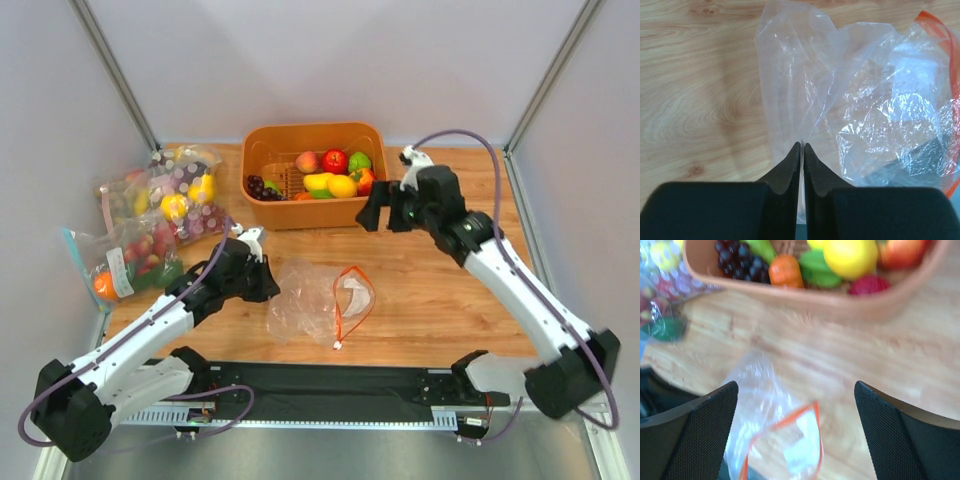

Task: Open the zip-top bag and remove the fake food

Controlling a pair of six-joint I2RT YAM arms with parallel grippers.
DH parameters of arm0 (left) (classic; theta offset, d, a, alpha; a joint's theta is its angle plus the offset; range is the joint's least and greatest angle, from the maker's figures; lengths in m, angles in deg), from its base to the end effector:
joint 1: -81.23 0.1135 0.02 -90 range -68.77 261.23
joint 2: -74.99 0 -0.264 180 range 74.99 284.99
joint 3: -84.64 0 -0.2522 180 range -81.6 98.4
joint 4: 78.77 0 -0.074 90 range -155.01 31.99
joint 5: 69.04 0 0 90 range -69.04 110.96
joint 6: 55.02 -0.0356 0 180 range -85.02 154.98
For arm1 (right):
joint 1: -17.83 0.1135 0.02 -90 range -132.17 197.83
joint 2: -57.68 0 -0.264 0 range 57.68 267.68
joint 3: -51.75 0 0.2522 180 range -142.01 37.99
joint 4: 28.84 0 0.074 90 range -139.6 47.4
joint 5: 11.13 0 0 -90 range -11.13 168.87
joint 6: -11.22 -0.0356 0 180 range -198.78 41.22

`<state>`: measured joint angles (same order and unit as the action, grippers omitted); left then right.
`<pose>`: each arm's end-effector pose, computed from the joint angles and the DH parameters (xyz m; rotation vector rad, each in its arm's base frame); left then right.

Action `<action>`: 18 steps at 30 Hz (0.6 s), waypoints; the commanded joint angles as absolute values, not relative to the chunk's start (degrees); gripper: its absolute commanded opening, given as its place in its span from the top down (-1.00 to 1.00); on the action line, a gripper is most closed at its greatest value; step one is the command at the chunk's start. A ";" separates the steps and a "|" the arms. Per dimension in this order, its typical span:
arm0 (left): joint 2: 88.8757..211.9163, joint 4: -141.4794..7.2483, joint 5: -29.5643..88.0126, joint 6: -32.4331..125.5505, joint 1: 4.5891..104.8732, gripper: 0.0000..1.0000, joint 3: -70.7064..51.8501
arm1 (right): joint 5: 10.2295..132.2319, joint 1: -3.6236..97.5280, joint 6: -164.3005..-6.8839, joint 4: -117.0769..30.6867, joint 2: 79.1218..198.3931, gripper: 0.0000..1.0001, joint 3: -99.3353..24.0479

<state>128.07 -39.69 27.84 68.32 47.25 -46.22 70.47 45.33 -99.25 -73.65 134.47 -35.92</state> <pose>0.1576 -0.1114 0.2326 0.0770 2.4289 -0.7067 0.2619 0.1422 0.3572 -0.2232 2.2153 0.6309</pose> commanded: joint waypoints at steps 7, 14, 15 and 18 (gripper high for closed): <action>127.21 -33.90 23.78 65.56 47.83 -0.35 -40.20 | 77.64 45.86 -104.44 -81.43 102.52 -1.00 -16.51; 120.79 -25.03 19.04 64.78 47.83 -0.99 -35.37 | 84.75 45.86 -104.97 -92.51 92.23 -1.00 -16.15; 119.82 -23.72 17.20 64.51 47.83 -0.99 -33.54 | 85.37 45.78 -105.06 -94.17 91.61 -1.00 -16.59; 114.65 -17.65 12.89 63.63 47.83 -0.99 -29.05 | 87.48 45.86 -105.32 -96.65 89.50 -1.00 -17.38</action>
<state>119.13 -24.19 18.55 65.57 47.58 -34.46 83.41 45.55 -104.47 -91.59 91.13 -16.36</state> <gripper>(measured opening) 0.992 0.998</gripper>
